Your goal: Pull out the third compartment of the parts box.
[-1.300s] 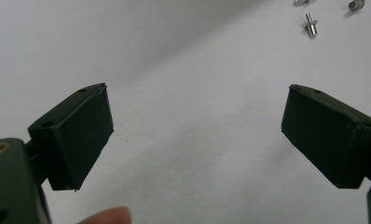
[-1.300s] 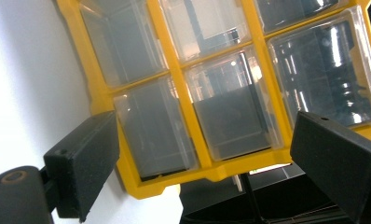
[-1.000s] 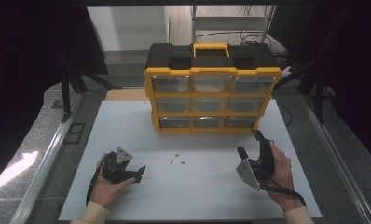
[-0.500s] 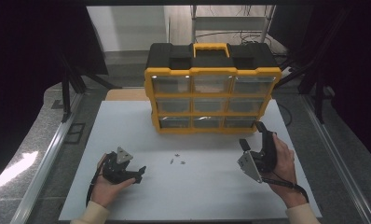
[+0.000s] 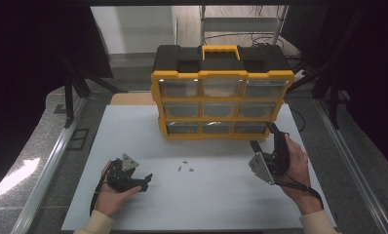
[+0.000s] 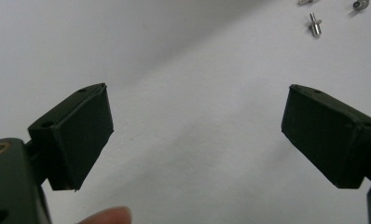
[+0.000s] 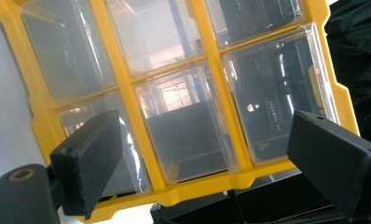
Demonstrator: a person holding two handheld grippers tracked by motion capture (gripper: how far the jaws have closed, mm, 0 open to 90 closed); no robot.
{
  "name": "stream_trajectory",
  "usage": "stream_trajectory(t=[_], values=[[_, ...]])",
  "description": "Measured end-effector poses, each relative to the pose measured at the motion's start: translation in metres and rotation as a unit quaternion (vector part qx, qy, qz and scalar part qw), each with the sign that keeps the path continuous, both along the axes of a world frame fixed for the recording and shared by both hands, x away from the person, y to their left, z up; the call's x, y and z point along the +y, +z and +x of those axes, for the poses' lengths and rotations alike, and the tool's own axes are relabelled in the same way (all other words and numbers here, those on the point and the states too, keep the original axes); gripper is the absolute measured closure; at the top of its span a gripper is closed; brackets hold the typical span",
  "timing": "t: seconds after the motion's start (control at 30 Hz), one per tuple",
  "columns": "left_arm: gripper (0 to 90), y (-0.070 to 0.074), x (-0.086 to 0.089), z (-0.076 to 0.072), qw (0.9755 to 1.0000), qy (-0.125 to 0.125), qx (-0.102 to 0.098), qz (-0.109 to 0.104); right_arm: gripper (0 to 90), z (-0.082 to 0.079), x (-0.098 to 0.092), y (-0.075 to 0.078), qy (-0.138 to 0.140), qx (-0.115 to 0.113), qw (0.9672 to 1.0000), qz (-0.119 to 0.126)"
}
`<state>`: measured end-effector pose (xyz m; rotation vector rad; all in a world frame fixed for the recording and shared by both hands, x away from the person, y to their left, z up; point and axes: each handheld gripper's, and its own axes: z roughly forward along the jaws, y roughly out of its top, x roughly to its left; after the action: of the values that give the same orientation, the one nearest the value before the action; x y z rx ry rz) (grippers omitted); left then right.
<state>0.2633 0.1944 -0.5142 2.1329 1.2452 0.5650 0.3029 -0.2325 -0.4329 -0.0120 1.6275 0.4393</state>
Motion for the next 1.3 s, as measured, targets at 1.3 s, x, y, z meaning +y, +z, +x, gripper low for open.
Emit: stream_trajectory(t=[1.3], values=[[9.6,0.001,0.0,0.0,1.0,0.0,-0.004,0.006,13.1,0.022,-0.001,0.028,-0.014,-0.026,0.9995,-0.004]])
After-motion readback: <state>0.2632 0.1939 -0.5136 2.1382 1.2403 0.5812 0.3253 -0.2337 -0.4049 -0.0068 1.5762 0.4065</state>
